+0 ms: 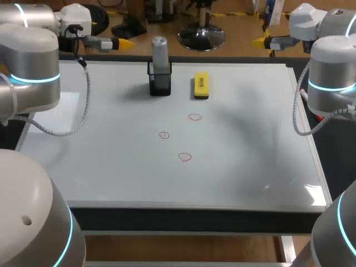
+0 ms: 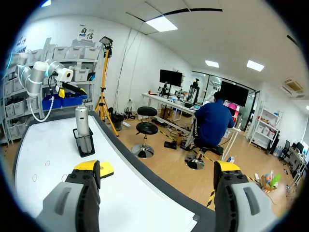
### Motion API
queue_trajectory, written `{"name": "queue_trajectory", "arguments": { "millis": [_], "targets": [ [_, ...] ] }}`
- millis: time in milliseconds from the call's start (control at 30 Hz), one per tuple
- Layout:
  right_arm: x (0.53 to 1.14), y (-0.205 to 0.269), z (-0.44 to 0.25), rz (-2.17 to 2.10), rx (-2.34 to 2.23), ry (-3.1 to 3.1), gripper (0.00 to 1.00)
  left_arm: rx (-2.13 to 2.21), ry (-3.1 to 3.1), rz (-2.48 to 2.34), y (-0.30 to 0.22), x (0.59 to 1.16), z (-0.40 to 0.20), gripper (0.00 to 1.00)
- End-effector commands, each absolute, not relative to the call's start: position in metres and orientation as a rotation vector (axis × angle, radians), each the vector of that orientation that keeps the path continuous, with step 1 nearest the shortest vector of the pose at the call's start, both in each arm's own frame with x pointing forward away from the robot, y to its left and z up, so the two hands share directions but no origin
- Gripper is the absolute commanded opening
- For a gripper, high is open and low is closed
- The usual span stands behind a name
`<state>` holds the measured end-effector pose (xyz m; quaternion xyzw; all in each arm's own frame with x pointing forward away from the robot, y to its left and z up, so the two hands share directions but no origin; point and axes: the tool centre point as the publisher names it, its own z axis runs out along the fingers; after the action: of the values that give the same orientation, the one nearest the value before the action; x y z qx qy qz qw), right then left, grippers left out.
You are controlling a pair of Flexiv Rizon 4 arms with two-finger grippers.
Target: Pick up the inspection probe, press it on each red-marked spot on the whiteboard one by one, put down the probe, pick up the eraser, and wipe off all the red marks.
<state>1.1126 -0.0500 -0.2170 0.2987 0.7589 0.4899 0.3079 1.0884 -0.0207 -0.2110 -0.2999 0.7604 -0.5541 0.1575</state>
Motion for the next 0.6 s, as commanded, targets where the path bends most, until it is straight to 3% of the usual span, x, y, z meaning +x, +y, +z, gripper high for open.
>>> {"name": "queue_trajectory", "arguments": {
  "millis": [33, 600],
  "targets": [
    [1.113, -0.050, -0.217, 1.296, 0.790, 2.007, 1.00, -0.727, 2.270, -1.647, -0.028, 1.102, -0.211, 1.00],
    [1.113, -0.050, -0.217, 1.296, 0.790, 2.007, 1.00, -0.219, 2.486, -1.887, -0.087, 1.101, -0.217, 1.00]
  ]
}}
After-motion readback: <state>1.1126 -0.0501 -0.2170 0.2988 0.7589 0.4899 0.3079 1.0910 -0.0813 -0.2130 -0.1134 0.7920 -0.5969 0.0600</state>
